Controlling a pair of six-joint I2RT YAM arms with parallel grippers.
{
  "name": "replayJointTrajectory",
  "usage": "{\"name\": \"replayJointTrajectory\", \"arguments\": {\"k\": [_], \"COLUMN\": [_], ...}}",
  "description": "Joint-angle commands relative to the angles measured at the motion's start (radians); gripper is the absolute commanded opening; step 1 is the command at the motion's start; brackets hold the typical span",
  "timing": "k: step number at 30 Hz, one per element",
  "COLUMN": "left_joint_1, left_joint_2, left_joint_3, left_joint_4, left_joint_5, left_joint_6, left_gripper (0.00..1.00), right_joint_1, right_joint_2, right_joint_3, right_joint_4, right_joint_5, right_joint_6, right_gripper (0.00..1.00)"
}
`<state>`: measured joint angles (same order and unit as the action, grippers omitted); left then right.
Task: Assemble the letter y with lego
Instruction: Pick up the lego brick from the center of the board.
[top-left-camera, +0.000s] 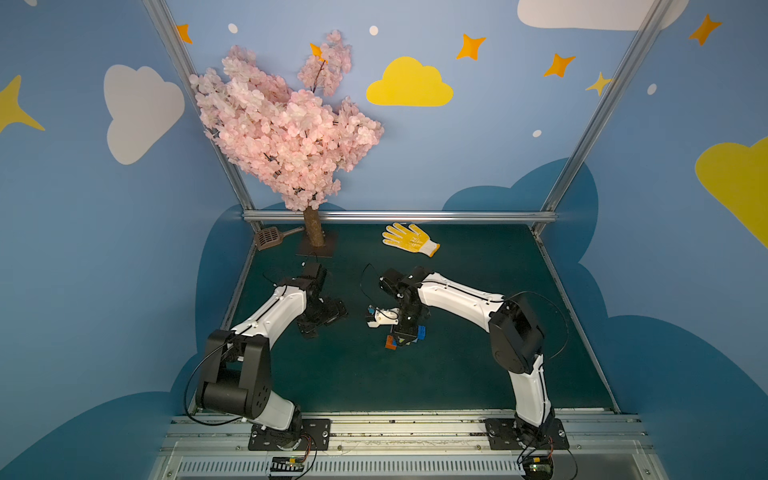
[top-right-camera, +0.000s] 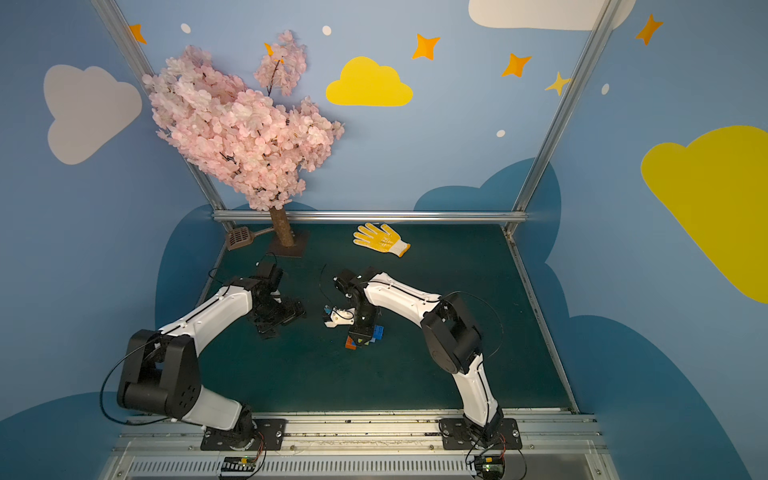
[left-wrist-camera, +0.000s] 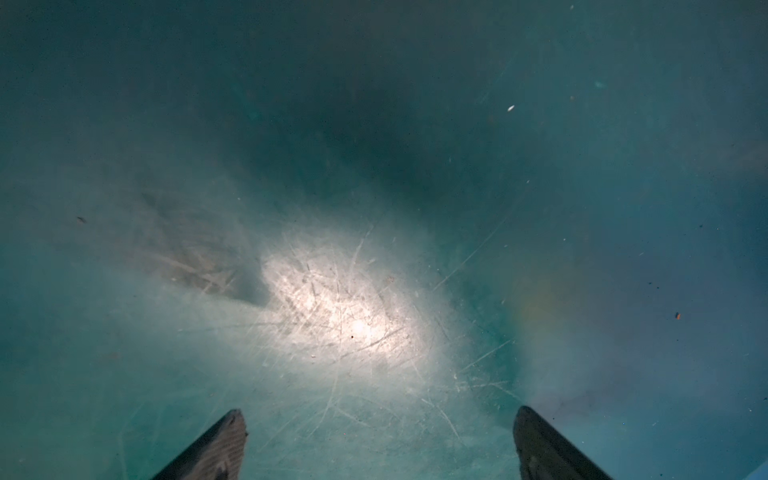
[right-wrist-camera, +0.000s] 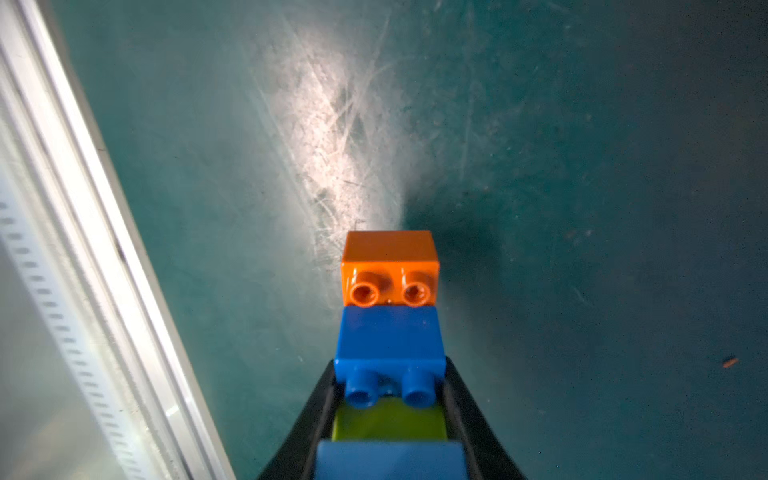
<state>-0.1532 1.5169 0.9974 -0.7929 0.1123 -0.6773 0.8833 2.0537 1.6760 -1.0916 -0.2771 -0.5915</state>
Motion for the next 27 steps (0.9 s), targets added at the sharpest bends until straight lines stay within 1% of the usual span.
{"name": "replayJointTrajectory", "arguments": {"k": [1,6,12,16,22,27], "left_joint_1": [0.002,0.0,0.0,0.0,-0.002,-0.003], "left_joint_2": [-0.003,0.001,0.002,0.006,0.003,0.005], "left_joint_3": [0.005,0.006,0.001,0.0,-0.004,-0.008], "left_joint_4": [-0.016,-0.012,-0.008,-0.006,-0.005,0.003], "left_joint_5": [-0.001,0.004,0.004,0.007,0.006,0.01], "left_joint_6": [0.009,0.011,0.009,0.008,0.006,0.003], "left_gripper": [1.0,1.0,1.0,1.0,1.0,1.0], "right_joint_1": [-0.041,-0.088,-0.146,-0.176,-0.198,-0.208], "right_joint_2": [-0.022,0.017,0.075,0.119,0.162,0.197], "right_joint_3": [-0.009,-0.015,0.001,0.031,0.035,0.042], "right_joint_4": [-0.049,-0.052,-0.062,-0.083,-0.098,-0.083], "right_joint_5": [-0.196,-0.29,-0.459,-0.543,-0.584,-0.574], "right_joint_6": [-0.025,-0.032,-0.059,-0.069,-0.091,-0.076], "right_gripper": [0.0,0.0,0.0,0.0,0.0,0.03]}}
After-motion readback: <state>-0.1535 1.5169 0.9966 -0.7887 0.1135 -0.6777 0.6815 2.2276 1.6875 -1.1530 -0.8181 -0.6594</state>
